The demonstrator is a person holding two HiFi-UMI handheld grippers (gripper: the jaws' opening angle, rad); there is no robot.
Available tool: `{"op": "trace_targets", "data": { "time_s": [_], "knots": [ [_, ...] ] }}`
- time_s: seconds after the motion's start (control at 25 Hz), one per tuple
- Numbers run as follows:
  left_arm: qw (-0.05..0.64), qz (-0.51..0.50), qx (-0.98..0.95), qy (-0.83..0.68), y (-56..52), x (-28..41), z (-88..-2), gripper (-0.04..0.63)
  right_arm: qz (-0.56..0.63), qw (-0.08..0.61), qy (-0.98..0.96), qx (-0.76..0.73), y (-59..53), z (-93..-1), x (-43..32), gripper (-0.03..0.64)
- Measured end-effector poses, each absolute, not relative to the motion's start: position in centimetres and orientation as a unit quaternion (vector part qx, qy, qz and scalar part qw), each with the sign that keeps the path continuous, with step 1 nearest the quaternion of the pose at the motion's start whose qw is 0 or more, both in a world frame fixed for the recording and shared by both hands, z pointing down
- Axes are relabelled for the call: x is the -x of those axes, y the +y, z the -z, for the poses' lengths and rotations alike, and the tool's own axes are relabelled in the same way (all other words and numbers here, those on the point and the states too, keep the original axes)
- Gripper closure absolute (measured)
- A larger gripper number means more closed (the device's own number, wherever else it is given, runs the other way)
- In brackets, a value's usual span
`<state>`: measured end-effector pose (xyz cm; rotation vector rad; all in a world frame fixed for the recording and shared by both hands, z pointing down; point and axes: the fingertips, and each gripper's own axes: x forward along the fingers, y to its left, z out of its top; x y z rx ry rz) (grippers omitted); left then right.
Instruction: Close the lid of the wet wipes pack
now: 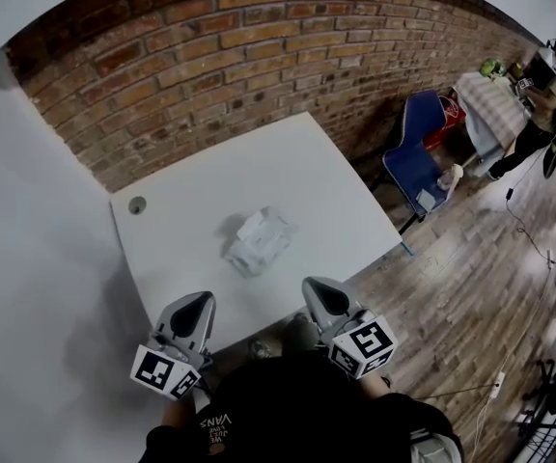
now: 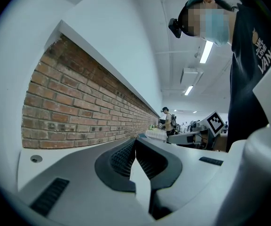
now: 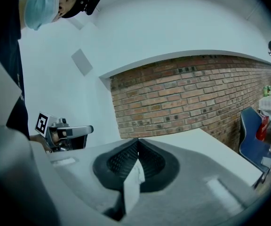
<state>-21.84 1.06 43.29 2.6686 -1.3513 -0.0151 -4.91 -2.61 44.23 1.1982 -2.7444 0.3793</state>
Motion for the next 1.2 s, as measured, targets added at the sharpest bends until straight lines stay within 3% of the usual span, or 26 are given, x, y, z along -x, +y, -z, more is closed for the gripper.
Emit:
{"op": "trace_targets", "data": {
  "time_s": [0.36,1.2],
  "knots": [
    [0.044,-0.004,-0.882,-0.470,-1.2,21.8,-44.0,0.598,-0.123,0.050,-0.907,-0.400,-4.4,-45.0,4.7,0.620],
    [0.072,-0.044,-0.863,-0.498,-10.9,19.2,-48.1,0.598,-0.139,0.089,-0.903,-0.396,-13.7,-48.8,1.3,0.620]
  ]
}}
